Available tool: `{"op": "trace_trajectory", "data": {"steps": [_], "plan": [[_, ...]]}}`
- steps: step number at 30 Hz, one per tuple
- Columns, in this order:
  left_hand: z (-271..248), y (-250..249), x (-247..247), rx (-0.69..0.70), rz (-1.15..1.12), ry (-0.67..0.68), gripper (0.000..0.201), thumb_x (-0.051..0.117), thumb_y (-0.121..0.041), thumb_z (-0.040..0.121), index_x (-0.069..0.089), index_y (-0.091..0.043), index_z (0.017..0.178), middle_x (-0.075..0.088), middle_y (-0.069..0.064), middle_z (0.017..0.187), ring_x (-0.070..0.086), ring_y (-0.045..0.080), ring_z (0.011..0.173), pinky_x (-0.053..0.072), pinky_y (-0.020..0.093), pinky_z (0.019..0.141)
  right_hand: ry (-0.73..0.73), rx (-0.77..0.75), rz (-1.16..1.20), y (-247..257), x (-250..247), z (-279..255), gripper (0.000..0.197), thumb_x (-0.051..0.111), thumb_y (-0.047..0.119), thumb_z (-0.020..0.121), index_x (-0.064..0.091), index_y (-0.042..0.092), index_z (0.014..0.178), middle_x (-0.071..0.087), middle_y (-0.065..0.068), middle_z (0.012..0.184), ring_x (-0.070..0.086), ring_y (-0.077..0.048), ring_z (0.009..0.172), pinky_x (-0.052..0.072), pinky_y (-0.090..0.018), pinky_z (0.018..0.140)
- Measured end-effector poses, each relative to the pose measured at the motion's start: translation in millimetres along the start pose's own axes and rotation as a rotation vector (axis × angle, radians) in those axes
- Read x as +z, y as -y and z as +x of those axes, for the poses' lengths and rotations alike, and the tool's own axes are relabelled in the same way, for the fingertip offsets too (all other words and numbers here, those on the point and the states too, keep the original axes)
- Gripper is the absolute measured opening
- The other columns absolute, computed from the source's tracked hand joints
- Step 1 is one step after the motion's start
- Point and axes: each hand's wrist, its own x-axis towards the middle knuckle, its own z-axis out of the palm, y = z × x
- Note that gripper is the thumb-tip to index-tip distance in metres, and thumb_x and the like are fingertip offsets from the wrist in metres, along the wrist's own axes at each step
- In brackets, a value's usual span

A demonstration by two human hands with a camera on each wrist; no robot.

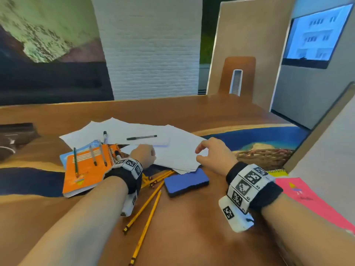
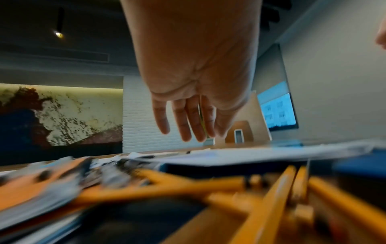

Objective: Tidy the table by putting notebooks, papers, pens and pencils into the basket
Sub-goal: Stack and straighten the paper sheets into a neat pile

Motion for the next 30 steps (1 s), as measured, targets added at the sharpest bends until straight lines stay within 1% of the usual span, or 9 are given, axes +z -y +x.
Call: {"op": "trace_trajectory", "data": {"steps": [1, 3, 7, 12, 15, 19, 23, 27, 30], "plan": [[-5, 11, 2, -0.001, 0.034, 0.001, 0.01, 0.052, -0.021, 0.094, 0.058, -0.013, 0.093, 0.061, 0.008, 0.103, 0.055, 0.025, 0.092, 0.047, 0.036, 0.082, 0.041, 0.001, -0.03, 2, 10, 4, 0.017, 0.058, 0.022, 0.083, 0.066, 0.021, 0.098, 0.057, -0.003, 0.115, 0.052, -0.023, 0.109, 0.045, -0.042, 0.092], [-12, 25, 7, 0.033, 0.097, -0.011, 0.019, 0.05, -0.026, 0.095, 0.061, -0.012, 0.103, 0.06, 0.008, 0.109, 0.055, 0.026, 0.1, 0.047, 0.037, 0.085, 0.078, -0.01, -0.079, 6, 27, 12, 0.018, 0.055, 0.023, 0.086, 0.068, 0.021, 0.098, 0.059, -0.003, 0.113, 0.056, -0.024, 0.105, 0.046, -0.039, 0.091], [-21, 33, 17, 0.148, 0.197, -0.028, 0.025, 0.046, -0.03, 0.097, 0.061, -0.015, 0.11, 0.058, 0.006, 0.113, 0.052, 0.023, 0.106, 0.045, 0.037, 0.088, 0.134, -0.019, -0.157, 9, 55, 28, 0.021, 0.052, 0.028, 0.092, 0.068, 0.022, 0.103, 0.062, -0.001, 0.115, 0.053, -0.022, 0.112, 0.044, -0.037, 0.095], [-14, 28, 20, 0.272, 0.312, -0.068, 0.029, 0.038, -0.03, 0.101, 0.055, -0.017, 0.12, 0.056, 0.005, 0.119, 0.048, 0.023, 0.112, 0.038, 0.035, 0.09, 0.207, 0.018, -0.275, 9, 82, 46, 0.031, 0.052, 0.036, 0.093, 0.058, 0.027, 0.122, 0.052, -0.001, 0.131, 0.045, -0.022, 0.124, 0.034, -0.035, 0.102], [-6, 25, 22, 0.321, 0.356, -0.062, 0.03, 0.034, -0.028, 0.102, 0.054, -0.016, 0.121, 0.056, 0.004, 0.12, 0.047, 0.023, 0.113, 0.037, 0.035, 0.09, 0.259, 0.045, -0.352, 7, 91, 56, 0.037, 0.05, 0.036, 0.093, 0.054, 0.024, 0.128, 0.049, -0.003, 0.132, 0.043, -0.024, 0.124, 0.034, -0.036, 0.102], [10, 25, 24, 0.313, 0.345, -0.021, 0.032, 0.032, -0.029, 0.103, 0.053, -0.016, 0.124, 0.056, 0.005, 0.122, 0.048, 0.023, 0.115, 0.037, 0.035, 0.092, 0.325, 0.09, -0.337, 0, 98, 68, 0.041, 0.051, 0.032, 0.093, 0.051, 0.015, 0.129, 0.048, -0.009, 0.132, 0.045, -0.027, 0.123, 0.038, -0.036, 0.102], [19, 27, 26, 0.284, 0.283, 0.042, 0.035, 0.035, -0.031, 0.102, 0.051, -0.016, 0.129, 0.054, 0.005, 0.128, 0.047, 0.024, 0.12, 0.035, 0.036, 0.097, 0.354, 0.079, -0.349, -1, 106, 72, 0.031, 0.043, 0.022, 0.096, 0.052, 0.008, 0.122, 0.049, -0.014, 0.127, 0.048, -0.031, 0.119, 0.039, -0.035, 0.097], [23, 31, 30, 0.271, 0.228, 0.119, 0.033, 0.038, -0.032, 0.101, 0.06, -0.012, 0.116, 0.059, 0.008, 0.119, 0.053, 0.026, 0.113, 0.042, 0.039, 0.095, 0.309, 0.036, -0.386, 4, 110, 73, 0.026, 0.038, 0.011, 0.096, 0.056, 0.007, 0.114, 0.055, -0.014, 0.12, 0.054, -0.031, 0.112, 0.043, -0.034, 0.089], [25, 31, 32, 0.253, 0.229, 0.094, 0.034, 0.037, -0.032, 0.101, 0.06, -0.013, 0.116, 0.059, 0.006, 0.12, 0.053, 0.024, 0.112, 0.041, 0.037, 0.095, 0.277, 0.033, -0.409, 6, 108, 74, 0.031, 0.039, 0.008, 0.095, 0.056, 0.012, 0.121, 0.056, -0.011, 0.121, 0.055, -0.03, 0.112, 0.044, -0.034, 0.089]]}}
